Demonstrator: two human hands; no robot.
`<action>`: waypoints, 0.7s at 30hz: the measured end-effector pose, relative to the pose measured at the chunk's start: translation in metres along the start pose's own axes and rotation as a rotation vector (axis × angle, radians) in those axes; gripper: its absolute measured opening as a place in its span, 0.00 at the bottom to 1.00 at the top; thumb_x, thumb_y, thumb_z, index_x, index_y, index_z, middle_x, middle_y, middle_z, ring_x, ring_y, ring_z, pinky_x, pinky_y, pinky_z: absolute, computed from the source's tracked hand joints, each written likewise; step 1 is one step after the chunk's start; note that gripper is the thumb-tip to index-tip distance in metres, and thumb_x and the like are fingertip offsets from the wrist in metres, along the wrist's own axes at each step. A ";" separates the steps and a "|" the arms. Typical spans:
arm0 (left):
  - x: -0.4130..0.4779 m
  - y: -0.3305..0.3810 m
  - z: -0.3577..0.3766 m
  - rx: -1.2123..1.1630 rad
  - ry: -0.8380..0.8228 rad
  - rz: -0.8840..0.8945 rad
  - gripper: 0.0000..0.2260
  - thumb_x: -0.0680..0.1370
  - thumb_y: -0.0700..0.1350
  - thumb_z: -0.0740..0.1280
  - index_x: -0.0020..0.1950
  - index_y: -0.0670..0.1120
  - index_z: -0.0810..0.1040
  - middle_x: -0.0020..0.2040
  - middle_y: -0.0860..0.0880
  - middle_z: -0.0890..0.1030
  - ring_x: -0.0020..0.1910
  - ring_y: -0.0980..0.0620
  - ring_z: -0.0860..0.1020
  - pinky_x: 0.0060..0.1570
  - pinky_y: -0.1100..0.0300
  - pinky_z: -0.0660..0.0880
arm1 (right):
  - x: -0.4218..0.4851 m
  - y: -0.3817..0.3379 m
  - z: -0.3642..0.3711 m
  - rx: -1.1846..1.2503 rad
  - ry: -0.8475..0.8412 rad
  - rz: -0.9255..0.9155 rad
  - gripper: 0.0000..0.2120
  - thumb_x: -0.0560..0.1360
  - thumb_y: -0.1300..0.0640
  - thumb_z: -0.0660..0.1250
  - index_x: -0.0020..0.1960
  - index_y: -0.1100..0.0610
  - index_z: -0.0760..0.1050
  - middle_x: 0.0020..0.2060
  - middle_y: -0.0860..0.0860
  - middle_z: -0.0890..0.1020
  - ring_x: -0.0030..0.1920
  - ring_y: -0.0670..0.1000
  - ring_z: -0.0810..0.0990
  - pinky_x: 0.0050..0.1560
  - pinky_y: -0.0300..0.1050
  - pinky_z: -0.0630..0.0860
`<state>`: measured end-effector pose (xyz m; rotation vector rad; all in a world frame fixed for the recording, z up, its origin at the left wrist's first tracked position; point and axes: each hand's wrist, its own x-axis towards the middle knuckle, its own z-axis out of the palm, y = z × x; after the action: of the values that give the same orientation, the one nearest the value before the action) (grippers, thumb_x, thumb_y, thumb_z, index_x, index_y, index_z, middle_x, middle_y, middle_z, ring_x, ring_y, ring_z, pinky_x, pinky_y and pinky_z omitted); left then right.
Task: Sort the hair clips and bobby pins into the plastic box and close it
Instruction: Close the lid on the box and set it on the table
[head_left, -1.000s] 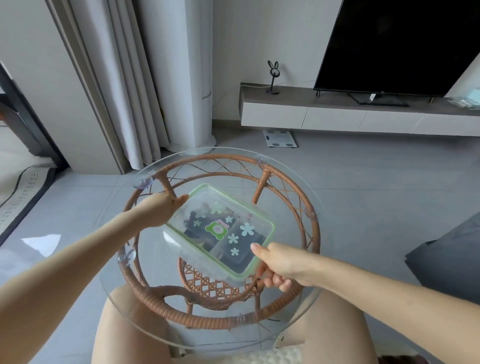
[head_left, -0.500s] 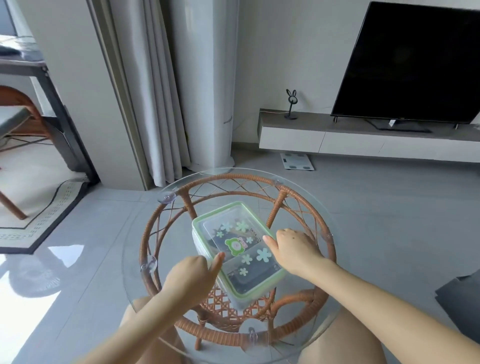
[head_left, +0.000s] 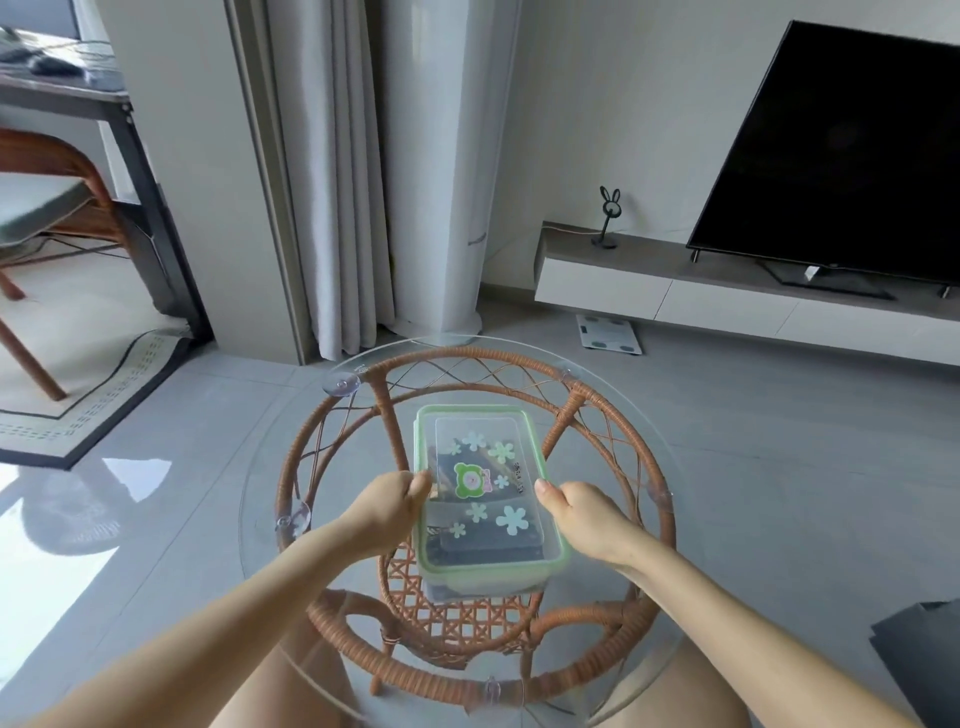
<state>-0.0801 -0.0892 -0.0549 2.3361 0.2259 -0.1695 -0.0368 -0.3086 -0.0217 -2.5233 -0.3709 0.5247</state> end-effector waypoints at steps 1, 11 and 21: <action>-0.001 0.001 -0.001 -0.020 -0.013 -0.005 0.24 0.82 0.50 0.47 0.45 0.36 0.77 0.45 0.39 0.81 0.40 0.46 0.76 0.40 0.57 0.74 | 0.000 0.000 0.001 0.020 0.001 0.005 0.22 0.80 0.44 0.48 0.33 0.56 0.62 0.29 0.50 0.67 0.35 0.51 0.69 0.40 0.47 0.65; -0.002 0.029 -0.019 0.639 -0.149 -0.079 0.22 0.82 0.51 0.45 0.56 0.43 0.76 0.43 0.41 0.79 0.35 0.50 0.70 0.34 0.61 0.67 | -0.027 -0.009 0.005 -0.187 -0.060 0.015 0.28 0.80 0.41 0.45 0.26 0.56 0.57 0.22 0.50 0.62 0.24 0.48 0.63 0.29 0.43 0.61; -0.006 0.014 -0.017 0.210 -0.221 -0.066 0.27 0.80 0.57 0.45 0.37 0.41 0.73 0.35 0.46 0.75 0.33 0.51 0.72 0.41 0.58 0.70 | -0.027 0.003 0.001 0.108 -0.308 0.059 0.27 0.78 0.40 0.47 0.36 0.61 0.67 0.23 0.48 0.58 0.17 0.42 0.63 0.30 0.33 0.62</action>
<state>-0.0821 -0.0871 -0.0324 2.4938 0.1831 -0.5024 -0.0603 -0.3201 -0.0160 -2.3570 -0.3702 0.9361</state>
